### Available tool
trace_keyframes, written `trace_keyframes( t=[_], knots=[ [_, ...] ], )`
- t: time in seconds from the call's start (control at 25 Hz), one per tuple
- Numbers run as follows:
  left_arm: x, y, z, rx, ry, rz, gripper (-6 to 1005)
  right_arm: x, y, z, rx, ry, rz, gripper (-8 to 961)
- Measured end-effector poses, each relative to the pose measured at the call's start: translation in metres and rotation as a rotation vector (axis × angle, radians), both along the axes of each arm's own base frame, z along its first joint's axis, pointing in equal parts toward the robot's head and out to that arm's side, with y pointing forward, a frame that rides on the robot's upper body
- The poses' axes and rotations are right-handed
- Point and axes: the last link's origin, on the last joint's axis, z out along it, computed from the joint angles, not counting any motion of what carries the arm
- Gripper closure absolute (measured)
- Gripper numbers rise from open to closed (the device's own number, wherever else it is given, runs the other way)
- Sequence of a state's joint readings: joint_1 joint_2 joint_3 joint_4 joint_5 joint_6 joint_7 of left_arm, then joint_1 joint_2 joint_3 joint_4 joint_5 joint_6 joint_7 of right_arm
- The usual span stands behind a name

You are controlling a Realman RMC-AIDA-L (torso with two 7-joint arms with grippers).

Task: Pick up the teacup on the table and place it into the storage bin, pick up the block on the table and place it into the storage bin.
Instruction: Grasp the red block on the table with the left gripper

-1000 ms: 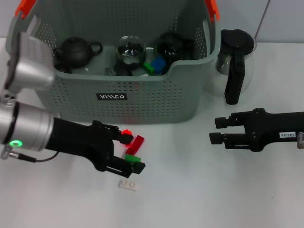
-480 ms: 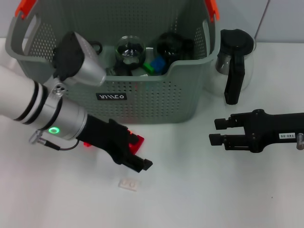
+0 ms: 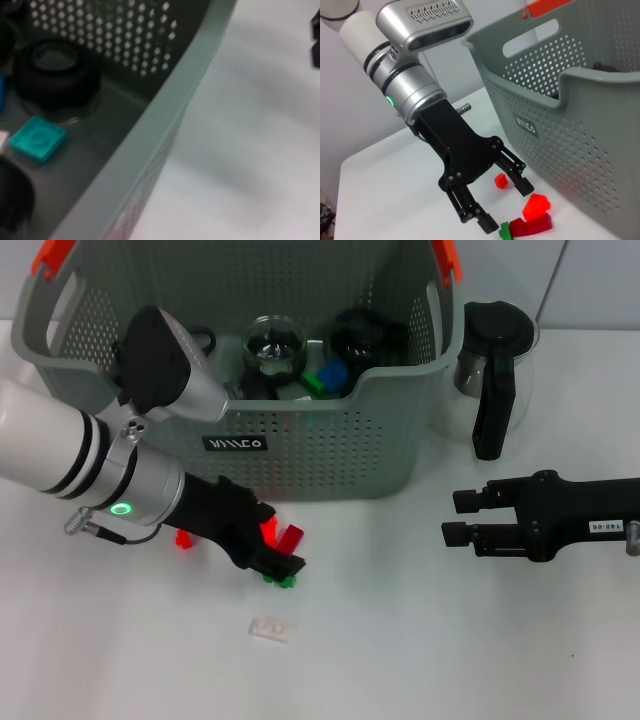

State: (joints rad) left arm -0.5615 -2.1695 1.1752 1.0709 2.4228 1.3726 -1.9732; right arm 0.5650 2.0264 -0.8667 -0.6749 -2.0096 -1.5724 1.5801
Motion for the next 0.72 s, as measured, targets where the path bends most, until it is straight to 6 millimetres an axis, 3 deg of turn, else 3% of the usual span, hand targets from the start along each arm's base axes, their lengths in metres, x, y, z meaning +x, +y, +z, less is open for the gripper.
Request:
trace_keyframes(
  t=[0.72],
  knots=[
    [-0.007, 0.008, -0.012, 0.05, 0.089, -0.004, 158, 0.001, -0.001, 0.0, -0.001, 0.0, -0.003, 369]
  ],
)
